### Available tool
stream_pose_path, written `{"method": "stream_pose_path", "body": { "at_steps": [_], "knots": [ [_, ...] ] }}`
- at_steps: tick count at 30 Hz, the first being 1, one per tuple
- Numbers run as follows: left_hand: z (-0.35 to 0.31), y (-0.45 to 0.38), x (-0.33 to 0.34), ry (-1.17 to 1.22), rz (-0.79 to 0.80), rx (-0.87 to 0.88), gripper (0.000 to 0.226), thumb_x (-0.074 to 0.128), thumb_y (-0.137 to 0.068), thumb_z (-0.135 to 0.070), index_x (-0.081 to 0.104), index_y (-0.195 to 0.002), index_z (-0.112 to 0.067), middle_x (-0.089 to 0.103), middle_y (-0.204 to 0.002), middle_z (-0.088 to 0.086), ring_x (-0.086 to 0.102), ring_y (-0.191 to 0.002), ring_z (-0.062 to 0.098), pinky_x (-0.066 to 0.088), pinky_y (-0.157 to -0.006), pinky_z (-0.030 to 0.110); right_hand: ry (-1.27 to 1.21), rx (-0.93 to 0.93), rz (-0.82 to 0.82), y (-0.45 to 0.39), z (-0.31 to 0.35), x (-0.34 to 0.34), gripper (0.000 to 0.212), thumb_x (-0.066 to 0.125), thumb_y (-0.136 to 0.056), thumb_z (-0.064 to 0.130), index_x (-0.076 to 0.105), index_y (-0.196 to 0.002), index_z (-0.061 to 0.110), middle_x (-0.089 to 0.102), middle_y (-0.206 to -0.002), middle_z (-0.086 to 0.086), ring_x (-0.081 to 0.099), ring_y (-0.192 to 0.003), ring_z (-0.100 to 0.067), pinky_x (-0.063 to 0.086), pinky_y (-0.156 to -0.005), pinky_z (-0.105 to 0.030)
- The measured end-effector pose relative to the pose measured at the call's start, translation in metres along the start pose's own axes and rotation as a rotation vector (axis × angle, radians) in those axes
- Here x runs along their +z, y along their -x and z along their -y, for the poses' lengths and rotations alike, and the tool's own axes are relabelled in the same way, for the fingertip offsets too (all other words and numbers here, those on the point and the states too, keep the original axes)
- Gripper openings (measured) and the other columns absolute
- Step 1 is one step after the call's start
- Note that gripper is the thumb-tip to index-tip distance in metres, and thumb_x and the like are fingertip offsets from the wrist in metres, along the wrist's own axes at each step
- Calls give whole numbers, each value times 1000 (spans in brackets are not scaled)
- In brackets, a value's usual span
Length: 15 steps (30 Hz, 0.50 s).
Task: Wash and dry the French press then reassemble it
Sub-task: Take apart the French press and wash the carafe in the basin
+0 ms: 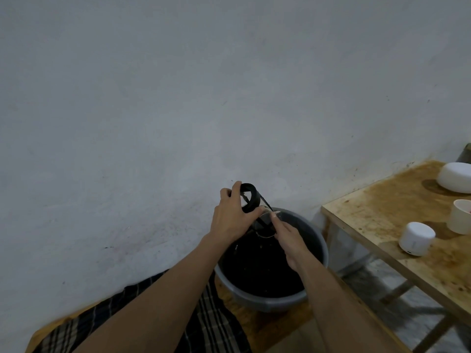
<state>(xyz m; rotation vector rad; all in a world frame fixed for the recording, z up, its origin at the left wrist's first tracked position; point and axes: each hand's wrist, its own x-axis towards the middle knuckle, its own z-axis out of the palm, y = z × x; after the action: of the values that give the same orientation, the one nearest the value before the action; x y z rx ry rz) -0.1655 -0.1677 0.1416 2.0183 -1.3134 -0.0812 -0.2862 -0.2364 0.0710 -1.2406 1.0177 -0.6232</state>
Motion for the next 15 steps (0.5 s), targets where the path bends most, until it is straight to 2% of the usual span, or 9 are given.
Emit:
{"method": "stream_pose_path", "body": {
  "at_steps": [2,5,7,9,11,13,15],
  "knots": [
    [2,0,0,5,-5,-3,78,66,-81,-52,30,-143,-23,40,-129,4,57,-106,26,39,-85,28,-9,-2,14,2,1,-1,51,48,-92,59,59,-123,20,59,-120,1,52,-115,-18,38,-103,-38],
    [8,-1,0,18,-16,-15,77,66,-82,-52,31,-143,-23,41,-126,4,54,-105,23,40,-87,30,-39,-16,60,7,6,-2,25,49,-94,51,57,-101,28,57,-107,3,54,-107,-18,34,-83,-31],
    [14,0,0,129,-32,-78,70,67,-82,-50,36,-139,-24,43,-119,2,51,-99,20,42,-87,29,-67,-66,67,9,8,-3,17,53,-94,44,57,-103,30,61,-108,2,57,-106,-18,35,-72,-26],
    [22,0,2,316,-32,-203,61,67,-82,-49,43,-130,-22,52,-117,2,56,-100,19,49,-89,33,-114,-109,86,11,11,-5,26,61,-92,35,56,-117,30,64,-116,1,60,-105,-15,35,-68,-25],
    [34,0,6,580,-1,-404,56,67,-81,-52,49,-122,-18,62,-115,6,66,-99,24,57,-87,43,-84,-131,154,12,14,-7,40,66,-90,27,50,-126,34,63,-115,4,59,-104,-12,36,-71,-29],
    [44,4,8,875,74,-626,63,66,-80,-56,56,-122,-10,68,-113,13,69,-96,29,59,-83,47,27,-199,207,14,20,-5,38,67,-89,18,52,-122,31,63,-106,10,58,-104,-12,38,-71,-24],
    [52,12,9,1048,116,-737,49,59,-89,-51,64,-112,-8,70,-108,17,68,-94,32,56,-88,49,144,-322,181,14,26,1,29,69,-88,15,59,-113,24,63,-108,8,58,-110,-14,40,-73,-16]
  ]
}}
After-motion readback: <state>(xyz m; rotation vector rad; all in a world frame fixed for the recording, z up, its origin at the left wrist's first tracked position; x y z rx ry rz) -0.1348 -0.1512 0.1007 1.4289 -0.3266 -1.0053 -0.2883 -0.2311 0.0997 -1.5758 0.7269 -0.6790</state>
